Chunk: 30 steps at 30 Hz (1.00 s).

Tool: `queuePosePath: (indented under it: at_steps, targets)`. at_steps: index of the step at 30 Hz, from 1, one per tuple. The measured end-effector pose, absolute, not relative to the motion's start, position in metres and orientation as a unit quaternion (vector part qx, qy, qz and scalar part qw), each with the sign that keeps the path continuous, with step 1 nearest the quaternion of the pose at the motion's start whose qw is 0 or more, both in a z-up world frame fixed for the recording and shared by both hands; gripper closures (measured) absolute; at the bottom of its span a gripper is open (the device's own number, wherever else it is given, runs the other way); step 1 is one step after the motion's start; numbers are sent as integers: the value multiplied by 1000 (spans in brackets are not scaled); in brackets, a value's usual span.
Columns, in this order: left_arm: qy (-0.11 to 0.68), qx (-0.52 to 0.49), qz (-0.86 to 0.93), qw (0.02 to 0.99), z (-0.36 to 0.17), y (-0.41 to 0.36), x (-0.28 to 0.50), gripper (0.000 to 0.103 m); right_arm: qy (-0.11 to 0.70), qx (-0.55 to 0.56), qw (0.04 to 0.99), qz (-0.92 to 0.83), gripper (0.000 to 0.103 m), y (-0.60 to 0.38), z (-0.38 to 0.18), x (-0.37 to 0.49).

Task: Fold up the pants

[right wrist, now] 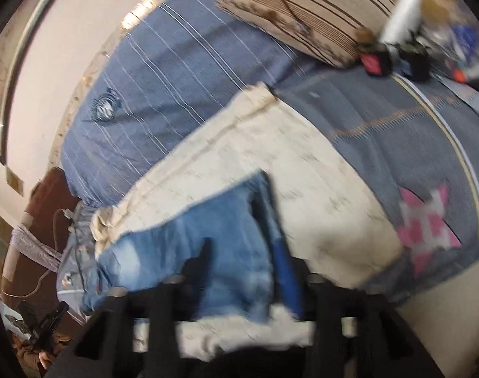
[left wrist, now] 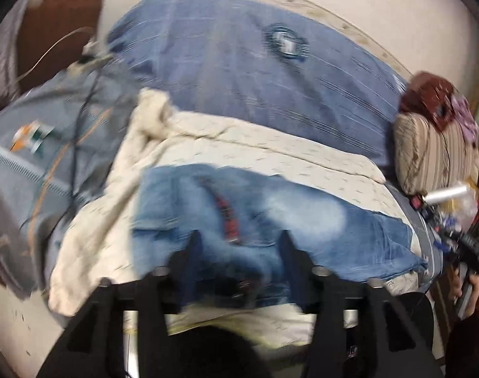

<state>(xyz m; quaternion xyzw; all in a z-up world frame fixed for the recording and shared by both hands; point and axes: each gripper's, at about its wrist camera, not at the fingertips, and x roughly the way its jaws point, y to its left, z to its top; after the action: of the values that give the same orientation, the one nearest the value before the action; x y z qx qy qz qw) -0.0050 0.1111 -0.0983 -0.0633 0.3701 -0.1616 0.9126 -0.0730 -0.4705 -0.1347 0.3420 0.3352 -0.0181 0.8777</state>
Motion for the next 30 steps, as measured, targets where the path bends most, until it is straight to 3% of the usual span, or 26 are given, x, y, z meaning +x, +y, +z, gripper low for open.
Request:
queuePosePath:
  at_steps: [1,3,14,16,18,19,21,30]
  targets:
    - [366,-53,-163,915,-99,96,-5,27,310,342,887,-14,33,-466,-129,-75]
    - [370,-37,-168,913,-102,74,-4,18,297,330,896,-7,33,-457,-123,-71]
    - [421,12,-168,891,-151,5,18,18,391,368,843,-29,33,-474,-166,8]
    - [425,20,-163,890,-157,0,22,18,414,381,827,-23,39,-474,-181,24]
    - [433,30,-158,887,-164,-3,25,18,444,373,814,-30,69,-470,-193,37]
    - [436,36,-157,885,-167,-4,25,18,450,365,814,-37,72,-469,-195,39]
    - [440,43,-154,884,-171,-4,26,18,450,337,826,-46,98,-466,-189,41]
    - [452,48,-139,880,-178,-3,30,18,370,301,875,-85,99,-482,-131,58]
